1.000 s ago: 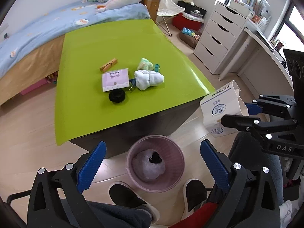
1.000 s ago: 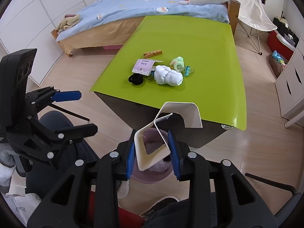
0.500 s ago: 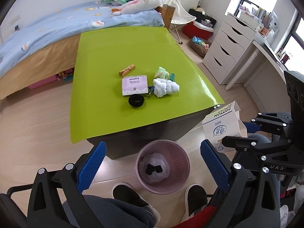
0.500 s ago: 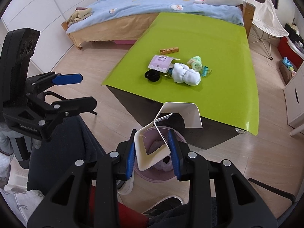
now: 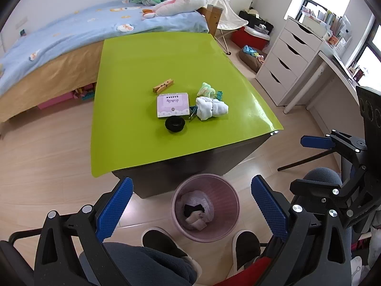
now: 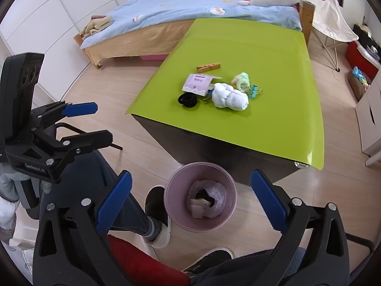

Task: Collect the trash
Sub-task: 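Move the right tool back over the table toward the white cloth bundle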

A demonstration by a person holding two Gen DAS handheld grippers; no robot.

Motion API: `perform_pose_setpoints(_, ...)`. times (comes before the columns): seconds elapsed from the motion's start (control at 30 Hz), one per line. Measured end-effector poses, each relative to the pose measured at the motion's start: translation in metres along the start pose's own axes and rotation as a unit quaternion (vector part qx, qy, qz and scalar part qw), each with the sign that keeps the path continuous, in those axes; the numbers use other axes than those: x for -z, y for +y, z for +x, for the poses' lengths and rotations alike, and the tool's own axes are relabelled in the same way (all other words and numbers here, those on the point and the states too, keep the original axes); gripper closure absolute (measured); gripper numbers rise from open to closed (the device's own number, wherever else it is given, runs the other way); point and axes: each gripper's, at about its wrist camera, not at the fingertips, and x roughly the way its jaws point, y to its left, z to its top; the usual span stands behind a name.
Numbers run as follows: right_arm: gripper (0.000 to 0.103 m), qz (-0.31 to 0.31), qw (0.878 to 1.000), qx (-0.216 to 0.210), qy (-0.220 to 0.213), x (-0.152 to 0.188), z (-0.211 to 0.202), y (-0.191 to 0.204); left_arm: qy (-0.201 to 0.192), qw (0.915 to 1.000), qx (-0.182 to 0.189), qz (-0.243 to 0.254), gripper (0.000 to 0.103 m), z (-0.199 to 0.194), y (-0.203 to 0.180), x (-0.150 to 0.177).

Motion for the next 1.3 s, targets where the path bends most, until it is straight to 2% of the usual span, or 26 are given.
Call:
perform_pose_setpoints(0.5,0.003,0.031,0.999,0.010,-0.010,-0.008,0.000,-0.019,0.002,1.0000,0.004,-0.007,0.007,0.005,-0.002,-0.005)
perform_pose_setpoints(0.93,0.003,0.049,0.999,-0.001,-0.011,-0.059,0.019,-0.046,-0.007,0.9998,0.001,-0.020,0.007,0.015,0.016,-0.028)
perform_pose_setpoints(1.3,0.003,0.081,0.996,-0.019,0.028,-0.104,0.069,-0.081,-0.006,0.9997,0.002,-0.023,0.007,0.022,0.023,-0.042)
